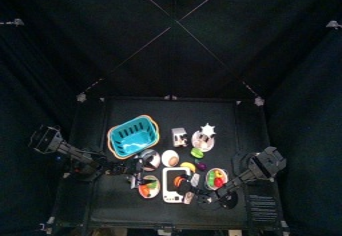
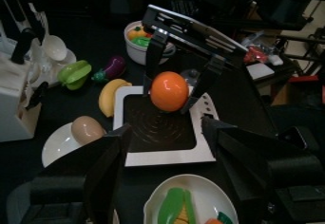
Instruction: Place orange into basket
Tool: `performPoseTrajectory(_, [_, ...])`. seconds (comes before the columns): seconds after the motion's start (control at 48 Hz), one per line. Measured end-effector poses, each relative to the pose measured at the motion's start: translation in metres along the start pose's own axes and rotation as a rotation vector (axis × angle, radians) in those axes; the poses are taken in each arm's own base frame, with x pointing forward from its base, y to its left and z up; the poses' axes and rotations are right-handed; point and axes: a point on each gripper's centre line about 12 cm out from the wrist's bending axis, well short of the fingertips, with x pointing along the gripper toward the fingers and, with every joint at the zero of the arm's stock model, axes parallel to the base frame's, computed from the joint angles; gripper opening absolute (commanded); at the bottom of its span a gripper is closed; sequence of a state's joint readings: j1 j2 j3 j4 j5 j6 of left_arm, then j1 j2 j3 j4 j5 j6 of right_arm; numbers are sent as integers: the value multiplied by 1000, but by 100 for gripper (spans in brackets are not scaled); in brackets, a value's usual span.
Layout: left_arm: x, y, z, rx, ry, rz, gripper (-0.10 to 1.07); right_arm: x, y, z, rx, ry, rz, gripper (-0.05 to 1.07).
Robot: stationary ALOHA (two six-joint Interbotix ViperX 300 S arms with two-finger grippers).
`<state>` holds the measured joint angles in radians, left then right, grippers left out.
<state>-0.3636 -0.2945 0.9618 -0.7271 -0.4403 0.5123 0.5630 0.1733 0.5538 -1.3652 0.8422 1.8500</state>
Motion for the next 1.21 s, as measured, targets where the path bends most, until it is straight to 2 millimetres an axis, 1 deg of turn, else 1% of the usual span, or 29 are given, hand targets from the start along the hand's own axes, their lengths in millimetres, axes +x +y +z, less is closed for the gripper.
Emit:
performPoseTrajectory(0.125, [-3, -5, 0, 6, -2, -18, 94, -2, 0, 9, -32, -24, -6, 70])
performPoseTrajectory(0.188, [-6, -8, -1, 7, -5, -30, 94, -4, -2, 21, -49, -53, -9, 70])
performPoseTrajectory(0.292, [-15, -13, 0, 10, -17, -54, 94, -5, -13, 51, -51, -125, -15, 70])
performPoseTrajectory(0.312, [-18, -14, -1, 12, -16, -60, 94, -4, -17, 62, -44, -151, -22, 70])
performPoseTrajectory(0.375, [-24, -18, -8, 20, -3, -84, 94, -1, -29, 84, -31, -206, -38, 70])
performPoseTrajectory(0.458, [-29, -24, -15, 30, 17, -113, 94, 6, -43, 109, -20, -268, -56, 70])
performPoseTrajectory(0.604, [-34, -33, -20, 47, 30, -149, 94, 24, -68, 148, 10, -332, -43, 70])
performPoseTrajectory(0.708, [-35, -33, -21, 52, 33, -153, 94, 41, -84, 173, 52, -344, 8, 70])
performPoseTrajectory(0.75, [-35, -33, -21, 52, 33, -153, 94, 52, -91, 182, 67, -343, 37, 70])
performPoseTrajectory(0.833, [-35, -33, -21, 55, 33, -155, 94, 73, -103, 193, 91, -331, 90, 70])
performPoseTrajectory(0.917, [-35, -34, -22, 56, 34, -157, 94, 94, -118, 199, 123, -314, 127, 70])
performPoseTrajectory(0.979, [-35, -35, -22, 56, 34, -159, 94, 111, -129, 199, 146, -295, 145, 70])
performPoseTrajectory(1.104, [-35, -35, -22, 57, 35, -159, 94, 137, -151, 199, 175, -272, 165, 70])
performPoseTrajectory(1.208, [-35, -35, -22, 56, 34, -159, 94, 158, -163, 197, 212, -251, 189, 71])
